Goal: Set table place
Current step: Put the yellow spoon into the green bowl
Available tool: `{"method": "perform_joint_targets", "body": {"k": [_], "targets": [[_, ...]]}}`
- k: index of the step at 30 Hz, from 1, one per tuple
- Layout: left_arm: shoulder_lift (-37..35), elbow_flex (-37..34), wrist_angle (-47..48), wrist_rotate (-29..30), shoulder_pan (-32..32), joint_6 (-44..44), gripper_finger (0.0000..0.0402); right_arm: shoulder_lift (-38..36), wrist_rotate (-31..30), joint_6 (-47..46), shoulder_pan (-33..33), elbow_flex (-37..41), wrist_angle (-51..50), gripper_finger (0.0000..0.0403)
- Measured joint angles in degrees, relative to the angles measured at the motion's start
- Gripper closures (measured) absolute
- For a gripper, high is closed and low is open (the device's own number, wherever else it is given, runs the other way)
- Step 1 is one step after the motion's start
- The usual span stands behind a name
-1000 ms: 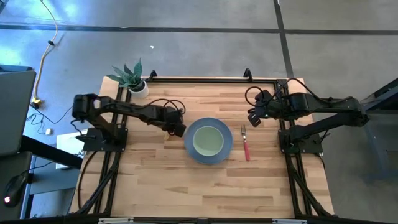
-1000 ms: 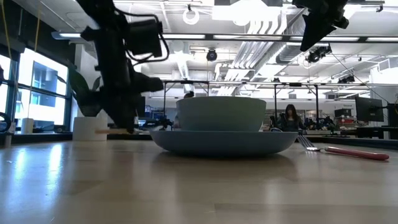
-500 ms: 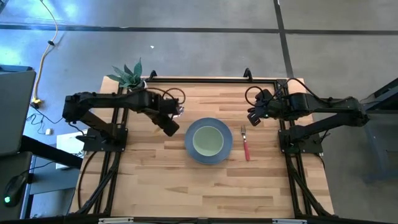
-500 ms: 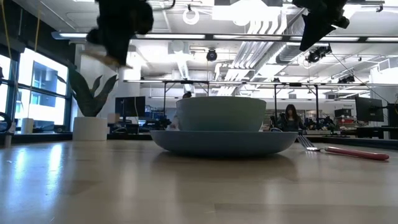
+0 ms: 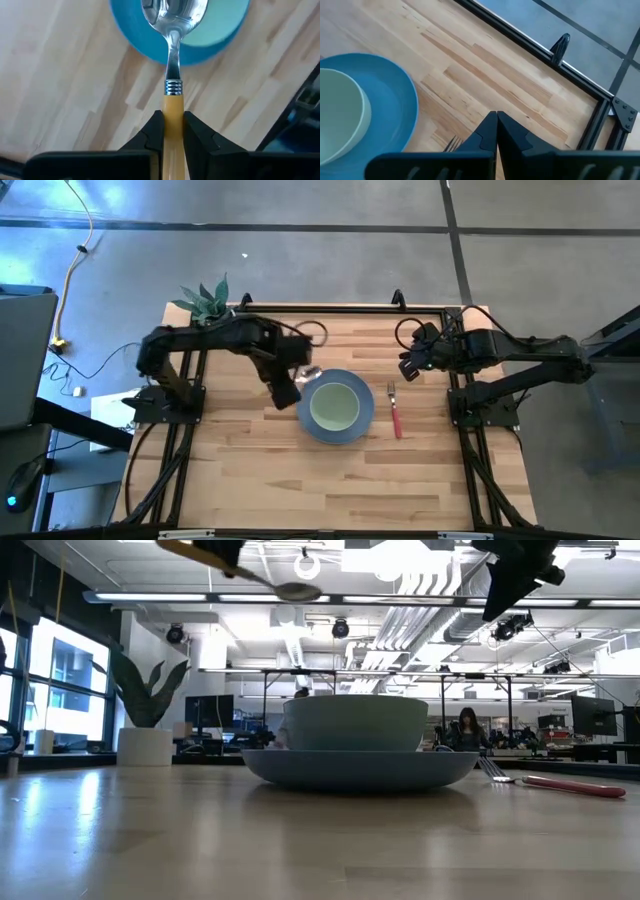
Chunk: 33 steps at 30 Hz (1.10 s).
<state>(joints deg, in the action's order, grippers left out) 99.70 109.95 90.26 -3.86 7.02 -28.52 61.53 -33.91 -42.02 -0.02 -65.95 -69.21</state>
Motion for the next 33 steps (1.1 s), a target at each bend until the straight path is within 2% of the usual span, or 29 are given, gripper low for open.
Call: {"method": "perform_joint_targets", "body": {"k": [6,17,33], "targets": [[7.23,4.74,-0.23,-0.79,-1.28,4.55,0.0371,-0.84,-0.15,0.0,0.0,0.0,-0.08,0.0403],[17.04,6.52,-0.31,-1.45,-3.03,7.55,0.0371,-1.22,-0.17,1.05,-0.01,0.0,-0.27,0.0403],[25.32,6.65,-0.24,0.03,-2.92,13.22,0.0371,-1.2,-0.17,0.96,0.0,0.0,-0.39,0.0403]]}}
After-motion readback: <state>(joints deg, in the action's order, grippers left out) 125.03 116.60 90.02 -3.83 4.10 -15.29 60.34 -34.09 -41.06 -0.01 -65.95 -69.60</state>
